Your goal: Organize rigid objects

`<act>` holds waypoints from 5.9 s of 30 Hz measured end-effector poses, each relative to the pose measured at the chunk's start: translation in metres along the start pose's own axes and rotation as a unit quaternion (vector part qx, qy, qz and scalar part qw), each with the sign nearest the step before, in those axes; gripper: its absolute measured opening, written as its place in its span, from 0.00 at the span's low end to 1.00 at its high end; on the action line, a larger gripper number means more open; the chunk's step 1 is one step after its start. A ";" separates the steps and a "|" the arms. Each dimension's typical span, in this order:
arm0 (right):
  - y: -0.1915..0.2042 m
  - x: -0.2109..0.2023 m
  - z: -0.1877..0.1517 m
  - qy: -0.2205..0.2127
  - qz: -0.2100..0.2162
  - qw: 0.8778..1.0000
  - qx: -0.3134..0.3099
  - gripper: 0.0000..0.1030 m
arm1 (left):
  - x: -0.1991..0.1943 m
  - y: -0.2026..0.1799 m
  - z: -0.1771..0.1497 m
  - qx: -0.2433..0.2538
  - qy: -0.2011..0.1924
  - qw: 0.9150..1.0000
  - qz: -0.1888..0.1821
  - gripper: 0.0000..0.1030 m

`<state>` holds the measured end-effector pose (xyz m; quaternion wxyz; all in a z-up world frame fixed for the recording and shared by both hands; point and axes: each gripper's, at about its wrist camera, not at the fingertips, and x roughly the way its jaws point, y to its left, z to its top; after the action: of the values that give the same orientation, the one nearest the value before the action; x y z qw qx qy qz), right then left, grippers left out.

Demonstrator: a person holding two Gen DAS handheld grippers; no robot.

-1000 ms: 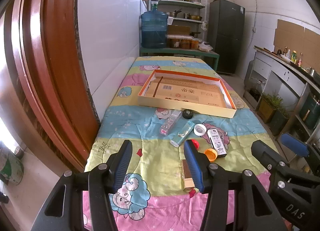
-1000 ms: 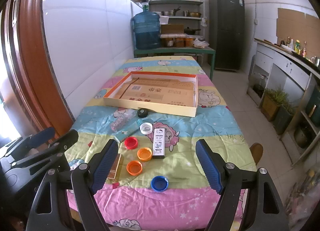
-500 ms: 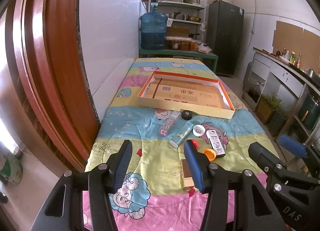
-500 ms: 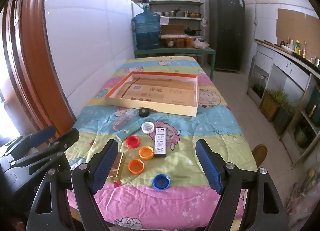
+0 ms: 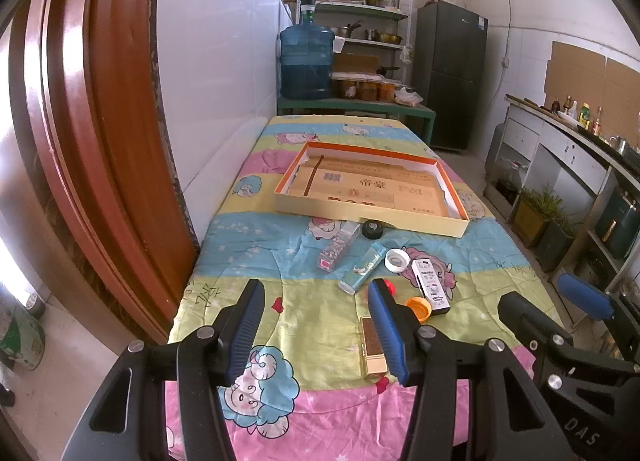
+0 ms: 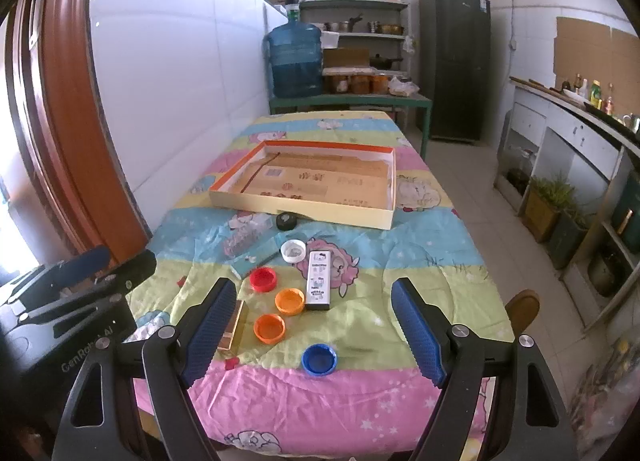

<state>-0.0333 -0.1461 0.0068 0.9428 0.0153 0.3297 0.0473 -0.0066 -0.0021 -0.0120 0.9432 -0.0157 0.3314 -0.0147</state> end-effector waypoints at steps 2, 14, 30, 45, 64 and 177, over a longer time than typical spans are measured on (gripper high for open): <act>-0.002 0.000 -0.002 0.000 0.002 1.000 0.000 0.79 | 0.001 0.000 0.000 -0.001 0.001 1.000 0.000 0.52; -0.006 0.017 -0.014 0.018 0.015 1.000 0.000 0.79 | 0.015 0.009 -0.004 -0.010 0.013 1.000 0.003 0.52; -0.017 0.057 -0.057 0.072 0.012 0.997 -0.001 0.79 | 0.063 -0.010 -0.034 0.004 0.074 0.996 -0.049 0.52; -0.023 0.083 -0.071 0.104 0.006 0.995 -0.005 0.78 | 0.095 -0.023 -0.056 0.019 0.110 0.990 -0.081 0.38; -0.021 0.080 -0.066 0.065 0.037 0.997 -0.019 0.29 | 0.088 -0.003 -0.054 0.001 0.085 0.991 -0.103 0.18; -0.039 0.260 0.118 0.086 0.066 0.993 -0.048 0.45 | 0.229 -0.003 0.118 0.069 0.078 0.989 -0.107 0.70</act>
<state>0.2459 -0.1590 -0.0643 0.9054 -0.0127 0.4050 0.1267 0.2455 -0.0117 -0.0628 0.9065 0.0155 0.3983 -0.1392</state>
